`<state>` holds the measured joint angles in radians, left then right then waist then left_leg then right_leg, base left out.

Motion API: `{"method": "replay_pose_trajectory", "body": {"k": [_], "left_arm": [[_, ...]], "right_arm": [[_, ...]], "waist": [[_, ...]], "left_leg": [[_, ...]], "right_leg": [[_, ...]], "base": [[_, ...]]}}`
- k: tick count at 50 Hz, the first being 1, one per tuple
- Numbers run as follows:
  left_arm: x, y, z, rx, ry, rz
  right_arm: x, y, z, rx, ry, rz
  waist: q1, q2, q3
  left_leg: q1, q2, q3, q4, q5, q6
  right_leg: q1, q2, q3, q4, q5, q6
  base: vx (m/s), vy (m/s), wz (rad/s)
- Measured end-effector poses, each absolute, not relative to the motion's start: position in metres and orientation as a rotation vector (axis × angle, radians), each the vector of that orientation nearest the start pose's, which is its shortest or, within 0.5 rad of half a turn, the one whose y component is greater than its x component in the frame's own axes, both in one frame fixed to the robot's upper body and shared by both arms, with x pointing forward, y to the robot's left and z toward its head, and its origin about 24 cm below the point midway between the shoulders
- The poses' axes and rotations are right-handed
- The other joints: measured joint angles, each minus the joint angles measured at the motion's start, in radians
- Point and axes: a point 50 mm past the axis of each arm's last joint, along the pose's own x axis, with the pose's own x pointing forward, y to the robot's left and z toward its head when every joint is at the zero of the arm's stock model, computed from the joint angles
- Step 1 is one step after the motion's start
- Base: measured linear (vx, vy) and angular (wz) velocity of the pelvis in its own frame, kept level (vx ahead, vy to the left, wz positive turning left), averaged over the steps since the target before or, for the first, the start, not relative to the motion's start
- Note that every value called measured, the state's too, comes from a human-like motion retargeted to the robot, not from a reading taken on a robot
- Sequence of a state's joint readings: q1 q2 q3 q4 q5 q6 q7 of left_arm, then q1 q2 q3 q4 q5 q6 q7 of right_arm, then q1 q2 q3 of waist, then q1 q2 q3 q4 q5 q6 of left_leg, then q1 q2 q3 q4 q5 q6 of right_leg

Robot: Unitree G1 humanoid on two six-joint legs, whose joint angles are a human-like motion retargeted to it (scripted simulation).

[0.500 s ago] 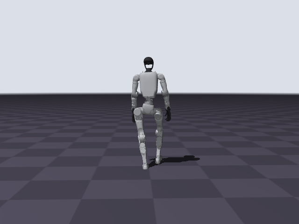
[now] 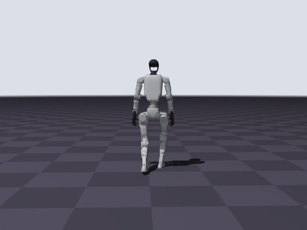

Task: Walk

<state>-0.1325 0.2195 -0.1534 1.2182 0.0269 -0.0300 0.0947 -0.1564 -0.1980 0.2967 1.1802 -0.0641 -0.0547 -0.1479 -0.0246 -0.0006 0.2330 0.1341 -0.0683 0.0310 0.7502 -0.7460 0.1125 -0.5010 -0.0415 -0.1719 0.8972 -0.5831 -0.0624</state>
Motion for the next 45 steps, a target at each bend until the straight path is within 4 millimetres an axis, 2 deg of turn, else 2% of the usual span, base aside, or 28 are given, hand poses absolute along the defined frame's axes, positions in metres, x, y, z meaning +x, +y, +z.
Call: {"method": "replay_pose_trajectory", "body": {"k": [3,5,7,11,15,20,25,32,37,40,45], "left_arm": [[0.142,0.226,-0.148,0.357,1.068,0.077],[0.138,0.225,-0.15,0.347,1.078,0.086],[0.139,0.224,-0.15,0.337,1.075,0.09],[0.145,0.219,-0.148,0.327,1.045,0.081],[0.157,0.212,-0.144,0.323,0.998,0.063],[0.17,0.204,-0.139,0.32,0.945,0.042],[0.172,0.201,-0.138,0.321,0.937,0.026],[0.167,0.203,-0.141,0.358,0.966,0.009],[0.165,0.209,-0.141,0.388,0.977,0.013],[0.163,0.213,-0.141,0.396,0.986,0.026],[0.158,0.217,-0.143,0.384,1.01,0.055]], "right_arm": [[0.165,-0.201,-0.142,-0.518,0.95,0.064],[0.162,-0.202,-0.143,-0.529,0.956,0.066],[0.163,-0.206,-0.142,-0.54,0.958,0.064],[0.163,-0.214,-0.141,-0.561,0.963,0.051],[0.164,-0.223,-0.139,-0.574,0.968,0.028],[0.168,-0.227,-0.136,-0.559,0.961,0.006],[0.177,-0.222,-0.133,-0.528,0.928,0.009],[0.189,-0.206,-0.127,-0.533,0.858,0.064],[0.194,-0.197,-0.125,-0.553,0.826,0.105],[0.194,-0.193,-0.126,-0.564,0.825,0.122],[0.184,-0.191,-0.132,-0.574,0.863,0.136]], "waist": [[0.006,0.047,-0.023],[0.016,0.073,-0.027],[0.024,0.103,-0.036],[0.056,0.144,-0.043],[0.095,0.152,-0.046],[0.138,0.133,-0.047],[0.158,0.097,-0.047],[0.145,0.032,-0.065],[0.134,0.006,-0.087],[0.14,-0.004,-0.092],[0.156,-0.031,-0.092]], "left_leg": [[-0.048,0.073,-0.017,0.138,0.051,-0.054],[-0.081,0.117,-0.021,0.25,0.121,-0.093],[-0.134,0.2,-0.006,0.38,0.205,-0.111],[-0.246,0.313,-0.004,0.597,0.302,-0.105],[-0.359,0.359,-0.003,0.711,0.258,-0.058],[-0.494,0.318,0.017,0.673,0.118,-0.01],[-0.604,0.235,0.057,0.486,0.066,-0.011],[-0.691,0.095,0.082,0.092,0.153,-0.062],[-0.712,0.046,0.076,-0.103,0.21,-0.075],[-0.71,0.043,0.074,-0.116,0.234,-0.068],[-0.707,0.032,0.081,0.007,0.259,-0.036]], "right_leg": [[0.042,0.073,-0.029,-0.045,-0.015,-0.031],[0.064,0.111,-0.041,-0.047,-0.026,-0.049],[0.102,0.154,-0.059,-0.091,-0.026,-0.069],[0.179,0.22,-0.074,-0.159,-0.034,-0.096],[0.263,0.248,-0.065,-0.227,-0.049,-0.097],[0.364,0.242,-0.038,-0.301,-0.078,-0.073],[0.441,0.208,-0.012,-0.335,-0.124,-0.047],[0.522,0.14,-0.001,-0.385,-0.169,-0.023],[0.565,0.126,0.008,-0.413,-0.181,-0.018],[0.602,0.129,0.026,-0.417,-0.189,-0.02],[0.631,0.104,0.082,-0.318,-0.214,-0.006]], "base": [[0.32,-0.14,-0.12],[0.28,-0.12,-0.13],[0.27,-0.12,0.0],[0.28,-0.1,-0.02],[0.31,-0.08,0.01],[0.35,-0.06,-0.03],[0.35,-0.05,-0.1],[0.34,-0.02,0.01],[0.33,0.04,0.01],[0.38,0.06,-0.15],[0.42,0.07,-0.19]]}}
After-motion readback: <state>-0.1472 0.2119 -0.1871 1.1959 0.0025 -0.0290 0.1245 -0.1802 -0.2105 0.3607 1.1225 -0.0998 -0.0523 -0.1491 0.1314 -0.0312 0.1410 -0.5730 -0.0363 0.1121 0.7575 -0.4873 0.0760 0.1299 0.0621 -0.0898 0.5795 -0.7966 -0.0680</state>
